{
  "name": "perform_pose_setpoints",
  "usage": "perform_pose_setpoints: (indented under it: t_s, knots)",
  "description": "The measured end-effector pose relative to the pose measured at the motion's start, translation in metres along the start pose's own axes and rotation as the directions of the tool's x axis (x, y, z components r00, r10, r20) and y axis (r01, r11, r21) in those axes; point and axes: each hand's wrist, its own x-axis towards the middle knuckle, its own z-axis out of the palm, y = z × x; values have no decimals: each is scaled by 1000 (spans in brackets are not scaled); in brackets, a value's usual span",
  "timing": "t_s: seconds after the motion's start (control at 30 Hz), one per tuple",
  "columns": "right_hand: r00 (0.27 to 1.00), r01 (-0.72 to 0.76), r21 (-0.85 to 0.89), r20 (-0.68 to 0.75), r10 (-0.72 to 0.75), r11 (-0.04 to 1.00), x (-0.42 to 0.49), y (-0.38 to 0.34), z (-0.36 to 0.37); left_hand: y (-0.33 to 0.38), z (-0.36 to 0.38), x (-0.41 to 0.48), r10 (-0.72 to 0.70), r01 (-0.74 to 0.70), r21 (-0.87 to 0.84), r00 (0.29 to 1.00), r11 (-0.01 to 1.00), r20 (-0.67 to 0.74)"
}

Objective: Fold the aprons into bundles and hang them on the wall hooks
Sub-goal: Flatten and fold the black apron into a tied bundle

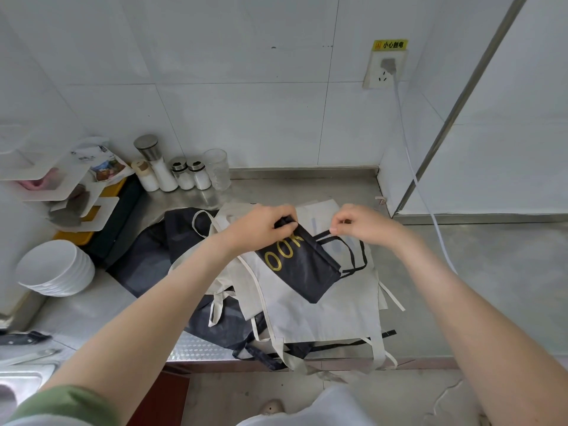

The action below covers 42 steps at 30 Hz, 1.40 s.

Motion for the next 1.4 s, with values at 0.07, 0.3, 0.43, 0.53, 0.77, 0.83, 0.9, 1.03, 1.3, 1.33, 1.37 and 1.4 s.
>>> perform_pose_setpoints:
  t_s: [0.07,0.3,0.43,0.53,0.77,0.83,0.9,1.03,1.3,1.33,1.37,1.4]
  knots:
    - [990,28,-24,-138,-31,999,4,-5,1,1,2,-1,33,-32,-15,998,999,51]
    - [952,14,86,-306,13,996,5,-26,6,7,5,1,107,-103,-38,990,994,96]
    - [998,-70,568,43,55,820,2,-23,25,8,3,4,-30,20,-162,998,987,-61]
    - [983,-147,706,182,23,693,2,-19,31,6,0,5,-91,61,-261,991,963,-102]
    - [967,-175,226,224,123,958,4,-33,16,-3,5,5,-28,42,-275,998,960,56]
    - [977,-94,48,199,83,994,4,-37,10,-2,9,6,-26,44,-201,995,979,92]
    - [990,-26,-41,139,32,999,4,-46,7,4,18,10,-61,60,12,995,998,78]
    - [1000,23,-53,20,-22,998,8,-58,14,8,31,23,-250,272,159,957,949,-147]
    - [981,135,-447,-64,-182,884,-3,-55,40,17,9,41,-777,582,-563,600,587,-190]
    - [976,124,-442,-106,-189,889,-3,-54,41,16,7,43,-781,552,-628,606,548,-148]
    - [968,111,-417,-161,-193,902,-1,-52,42,14,6,45,-777,507,-704,621,497,-101]
    - [956,102,-380,-218,-197,919,1,-50,41,16,5,45,-774,460,-780,632,424,-48]
